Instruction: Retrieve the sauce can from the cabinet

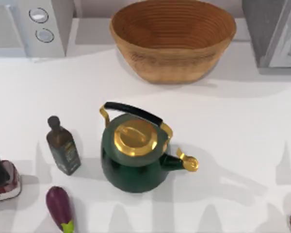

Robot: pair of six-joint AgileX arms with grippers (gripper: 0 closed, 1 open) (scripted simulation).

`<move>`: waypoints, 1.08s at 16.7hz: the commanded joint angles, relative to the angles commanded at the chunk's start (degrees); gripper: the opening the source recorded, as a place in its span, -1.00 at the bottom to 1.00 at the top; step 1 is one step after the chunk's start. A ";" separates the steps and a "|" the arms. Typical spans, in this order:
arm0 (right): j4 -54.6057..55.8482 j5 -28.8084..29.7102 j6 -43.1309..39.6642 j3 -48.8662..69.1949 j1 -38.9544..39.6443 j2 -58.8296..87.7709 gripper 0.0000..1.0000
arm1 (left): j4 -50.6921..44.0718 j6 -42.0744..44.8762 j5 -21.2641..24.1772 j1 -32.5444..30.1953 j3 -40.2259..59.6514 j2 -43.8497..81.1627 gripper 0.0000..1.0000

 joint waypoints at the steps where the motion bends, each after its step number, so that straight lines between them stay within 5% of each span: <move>1: 0.00 0.00 0.00 0.00 0.00 0.00 1.00 | 0.00 0.00 0.00 0.00 0.00 0.00 1.00; 8: -2.92 1.23 0.22 12.76 2.00 10.63 1.00 | 0.00 0.00 0.00 0.00 0.00 0.00 1.00; 18: -15.96 7.68 0.62 65.26 6.92 50.70 1.00 | 0.00 0.00 0.00 0.00 0.00 0.00 1.00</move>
